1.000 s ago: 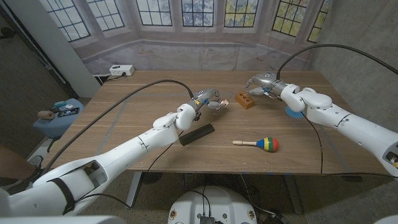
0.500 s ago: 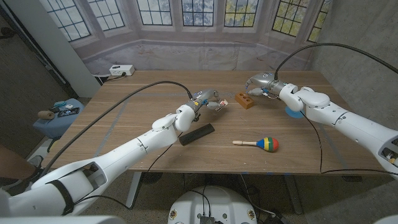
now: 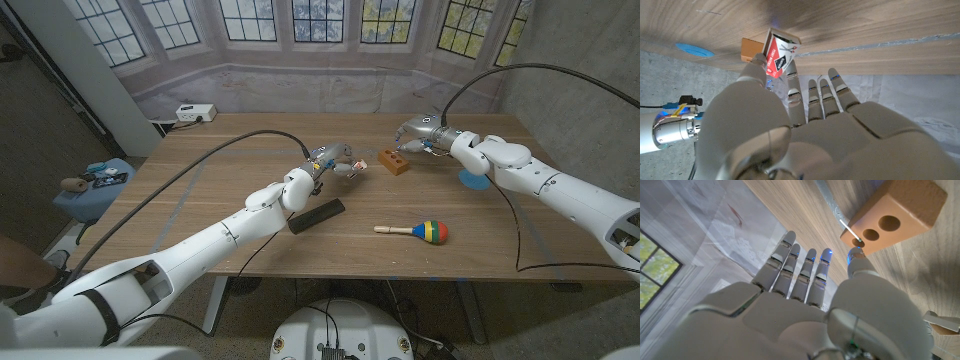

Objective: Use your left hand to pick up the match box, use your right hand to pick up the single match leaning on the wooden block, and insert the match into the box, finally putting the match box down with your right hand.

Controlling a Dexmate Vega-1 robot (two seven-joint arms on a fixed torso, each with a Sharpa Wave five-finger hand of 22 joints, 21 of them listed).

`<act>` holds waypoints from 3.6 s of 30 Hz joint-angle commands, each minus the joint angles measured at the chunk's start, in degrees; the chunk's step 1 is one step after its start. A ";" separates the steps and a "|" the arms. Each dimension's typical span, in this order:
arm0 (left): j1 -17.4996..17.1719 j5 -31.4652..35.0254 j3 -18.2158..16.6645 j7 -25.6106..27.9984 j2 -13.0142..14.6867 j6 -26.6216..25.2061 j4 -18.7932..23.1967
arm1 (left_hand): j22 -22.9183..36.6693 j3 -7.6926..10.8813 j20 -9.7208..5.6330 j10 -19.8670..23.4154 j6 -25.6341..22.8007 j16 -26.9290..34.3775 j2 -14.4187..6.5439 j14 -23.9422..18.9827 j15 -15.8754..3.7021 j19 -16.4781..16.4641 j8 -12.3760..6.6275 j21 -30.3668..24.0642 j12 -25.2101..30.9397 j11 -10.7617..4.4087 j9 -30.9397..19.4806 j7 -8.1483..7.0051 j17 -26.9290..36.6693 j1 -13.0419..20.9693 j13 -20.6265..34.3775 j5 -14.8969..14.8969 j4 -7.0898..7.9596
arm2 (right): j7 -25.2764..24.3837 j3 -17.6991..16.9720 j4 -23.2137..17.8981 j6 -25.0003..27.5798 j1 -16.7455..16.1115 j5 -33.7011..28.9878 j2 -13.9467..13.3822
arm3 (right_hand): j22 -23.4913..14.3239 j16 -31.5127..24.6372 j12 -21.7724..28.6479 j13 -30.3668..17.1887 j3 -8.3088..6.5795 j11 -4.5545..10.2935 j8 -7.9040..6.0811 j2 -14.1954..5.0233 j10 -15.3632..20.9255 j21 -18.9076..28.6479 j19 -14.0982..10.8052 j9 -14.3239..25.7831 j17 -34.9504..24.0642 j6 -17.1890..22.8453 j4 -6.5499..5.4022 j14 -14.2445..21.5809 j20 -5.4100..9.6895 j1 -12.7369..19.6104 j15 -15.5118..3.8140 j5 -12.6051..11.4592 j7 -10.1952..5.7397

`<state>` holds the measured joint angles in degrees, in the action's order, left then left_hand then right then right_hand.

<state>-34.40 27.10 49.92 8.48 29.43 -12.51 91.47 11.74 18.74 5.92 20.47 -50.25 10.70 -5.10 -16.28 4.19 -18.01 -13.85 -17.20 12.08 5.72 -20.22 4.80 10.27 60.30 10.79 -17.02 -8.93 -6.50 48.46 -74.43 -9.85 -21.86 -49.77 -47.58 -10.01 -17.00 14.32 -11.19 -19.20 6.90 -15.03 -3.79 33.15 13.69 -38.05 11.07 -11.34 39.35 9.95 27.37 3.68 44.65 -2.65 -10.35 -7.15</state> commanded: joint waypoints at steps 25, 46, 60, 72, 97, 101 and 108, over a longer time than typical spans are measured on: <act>1.03 0.59 1.21 -1.22 -0.99 -0.55 -0.62 | -0.09 0.59 -0.41 0.27 -0.03 0.11 -0.43 -0.21 -0.64 -0.28 -0.14 -0.45 -0.25 -0.41 -0.38 -0.71 0.10 -0.10 0.13 -0.49 -0.08 | -7.78 5.57 10.77 -8.33 6.83 -5.01 2.23 | -0.21 -0.92 -0.32 -0.13 0.53 1.20 -0.76 0.05 3.06 0.59 -1.96 0.09 -0.40 3.65 -0.06 2.35 3.11 2.83 -8.82 0.27 -0.91; 2.79 0.55 2.20 -1.57 -2.37 0.68 -3.16 | -0.09 0.76 -0.45 0.33 -0.03 0.11 -0.45 -0.28 -0.70 -0.09 -0.11 -0.41 -0.29 -0.57 -0.59 -0.69 0.12 -0.24 0.13 -0.50 -0.04 | -12.05 10.21 17.02 -11.85 11.43 -7.43 3.25 | -0.25 -1.12 -0.58 -0.13 1.00 1.73 -0.73 1.29 4.49 0.55 -2.75 0.09 -0.36 5.10 0.29 3.53 3.58 5.29 -9.63 0.07 -1.62; 2.85 0.63 2.49 -1.69 -2.64 0.12 -2.99 | -0.09 0.89 -0.46 0.39 -0.13 0.11 -0.44 -0.36 -0.90 -0.10 -0.10 -0.43 -0.31 -0.80 -0.67 -0.84 0.12 -0.23 0.14 -0.52 -0.08 | -15.91 13.32 22.08 -14.21 14.53 -9.03 4.62 | -0.27 -1.20 -0.69 -0.14 1.24 1.95 -0.80 1.25 5.03 0.49 -2.94 0.11 -0.52 5.89 -0.04 3.77 3.79 5.85 -9.65 -0.01 -1.89; 2.76 0.94 2.76 -1.81 -2.77 -0.91 -2.44 | -0.09 0.96 -0.46 0.49 0.01 0.12 -0.42 -0.41 -0.88 -0.03 -0.03 -0.42 -0.30 -0.79 -0.77 -0.88 0.13 -0.35 0.14 -0.52 -0.04 | -22.38 17.58 28.54 -15.84 17.56 -10.56 6.74 | -0.28 -1.38 -0.80 -0.15 1.32 2.40 -0.80 1.33 5.77 0.55 -3.55 0.14 -0.61 6.65 0.11 4.49 4.19 7.32 -9.92 -0.18 -2.28; 3.44 0.92 3.68 -2.16 -3.90 -1.44 -3.27 | -0.10 1.16 -0.67 0.54 -0.09 0.09 -0.35 -0.43 -0.98 -0.07 -0.01 -0.47 -0.34 -0.85 -0.94 -1.09 0.12 -0.41 0.15 -0.52 -0.09 | -31.91 26.05 41.01 -18.05 22.15 -9.53 11.66 | -0.32 -1.84 -0.94 -0.21 1.79 2.73 -0.94 1.40 7.07 0.59 -4.33 0.23 -0.92 8.20 -0.13 5.83 4.59 9.12 -10.04 -0.34 -2.48; 3.57 0.88 3.78 -2.04 -4.09 -1.43 -3.52 | -0.10 1.22 -0.57 0.56 -0.06 0.09 -0.40 -0.42 -0.97 -0.06 -0.01 -0.48 -0.34 -0.78 -1.00 -1.09 0.13 -0.42 0.15 -0.52 -0.08 | -33.32 27.85 43.84 -18.48 23.11 -9.16 13.11 | -0.32 -1.86 -0.94 -0.21 1.83 2.71 -0.91 1.41 7.21 0.59 -4.40 0.24 -0.94 8.23 -0.13 5.92 4.58 9.30 -10.06 -0.35 -2.43; 3.69 0.63 3.88 -1.90 -4.32 -1.40 -3.92 | -0.10 1.32 -0.57 0.52 0.00 0.09 -0.44 -0.43 -0.94 -0.02 -0.01 -0.47 -0.37 -0.82 -1.09 -1.16 0.14 -0.39 0.16 -0.54 -0.10 | -34.89 30.84 48.43 -18.63 24.46 -7.69 15.65 | -0.33 -1.95 -0.94 -0.23 1.95 2.68 -0.98 1.40 7.54 0.56 -4.47 0.27 -1.01 8.64 -0.20 6.16 4.64 9.63 -10.05 -0.37 -2.45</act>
<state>-30.93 28.00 53.54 6.38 25.50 -13.87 88.14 11.48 19.52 5.62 20.79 -50.05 10.70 -5.32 -16.37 3.46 -17.70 -13.60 -17.20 11.86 4.99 -21.12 3.95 10.26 59.91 10.79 -17.00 -9.09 -38.35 74.77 -32.82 -27.83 0.44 -59.14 -35.44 -9.99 -18.65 13.69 -11.34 -17.54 9.56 -15.70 -2.36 40.11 13.98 -42.04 11.06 -12.14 47.50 9.87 32.99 4.41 53.62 -3.15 -10.35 -9.61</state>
